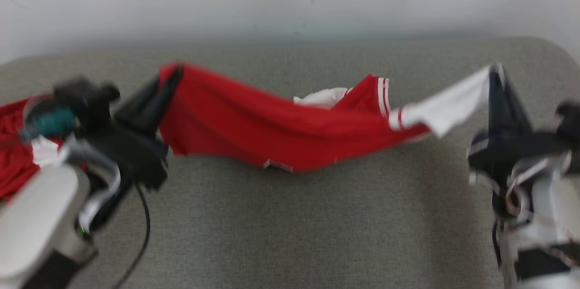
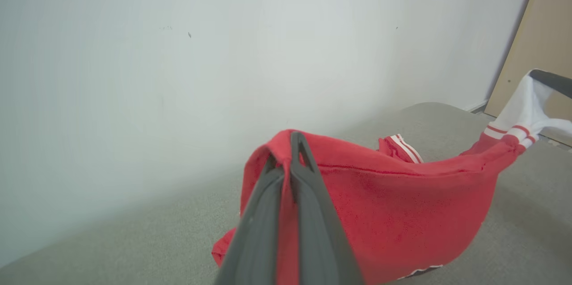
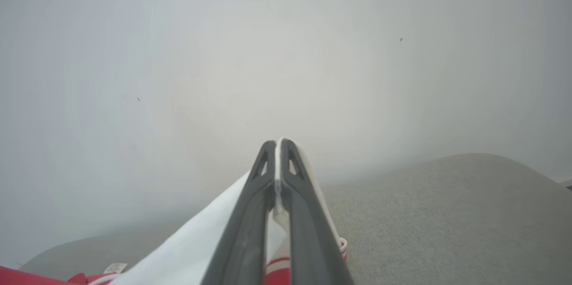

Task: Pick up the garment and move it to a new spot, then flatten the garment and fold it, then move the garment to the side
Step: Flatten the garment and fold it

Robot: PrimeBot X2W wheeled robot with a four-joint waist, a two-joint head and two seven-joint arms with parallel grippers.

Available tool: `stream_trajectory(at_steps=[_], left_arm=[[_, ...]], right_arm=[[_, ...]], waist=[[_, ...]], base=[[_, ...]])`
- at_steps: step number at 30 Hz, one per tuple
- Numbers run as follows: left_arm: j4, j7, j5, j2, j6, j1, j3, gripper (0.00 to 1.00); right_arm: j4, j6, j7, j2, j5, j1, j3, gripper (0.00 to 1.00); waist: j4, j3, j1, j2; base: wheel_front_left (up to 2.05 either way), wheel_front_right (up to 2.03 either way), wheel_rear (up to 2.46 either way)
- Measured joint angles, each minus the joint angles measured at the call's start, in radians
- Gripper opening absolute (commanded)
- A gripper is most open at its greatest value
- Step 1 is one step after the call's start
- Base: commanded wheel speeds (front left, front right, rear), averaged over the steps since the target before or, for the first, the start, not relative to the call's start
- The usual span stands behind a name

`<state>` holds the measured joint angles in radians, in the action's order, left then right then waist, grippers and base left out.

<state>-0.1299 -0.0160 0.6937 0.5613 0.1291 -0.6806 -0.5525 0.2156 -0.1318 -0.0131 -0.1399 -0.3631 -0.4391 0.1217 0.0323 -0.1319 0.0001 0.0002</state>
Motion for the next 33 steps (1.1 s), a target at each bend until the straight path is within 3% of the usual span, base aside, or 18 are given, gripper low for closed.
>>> stream_trajectory(at_steps=[6,7,18,24,33], left_arm=[[0.008,-0.049,0.097,0.108,0.002,-0.398,-0.127,0.00],[0.008,-0.049,0.097,0.108,0.002,-0.398,-0.127,0.00],[-0.178,-0.011,0.355,0.152,0.002,-0.984,-0.262,0.00],[-0.221,0.004,0.449,0.161,0.002,-1.183,-0.366,0.00],[-0.305,0.064,0.552,0.181,0.002,-1.346,-0.487,0.00]], right_arm=[[0.053,0.000,0.066,0.037,-0.012,-0.394,0.045,0.00],[0.053,0.000,0.066,0.037,-0.012,-0.394,0.045,0.00],[0.271,0.000,0.113,0.075,0.091,-1.059,0.148,0.00],[0.392,0.000,0.098,0.081,0.186,-1.300,0.200,0.00],[0.550,0.000,0.028,0.084,0.344,-1.515,0.275,0.00]], waist=[[0.018,-0.109,0.0001,0.0001],[0.018,-0.109,0.0001,0.0001],[0.058,-0.318,0.0003,0.0001],[0.085,-0.408,0.0003,0.0001],[0.133,-0.486,0.0001,0.0000]], base=[[0.00,0.00,0.00],[0.00,0.00,0.00],[0.00,0.00,0.00],[0.00,0.00,0.00],[0.00,0.00,0.00]])
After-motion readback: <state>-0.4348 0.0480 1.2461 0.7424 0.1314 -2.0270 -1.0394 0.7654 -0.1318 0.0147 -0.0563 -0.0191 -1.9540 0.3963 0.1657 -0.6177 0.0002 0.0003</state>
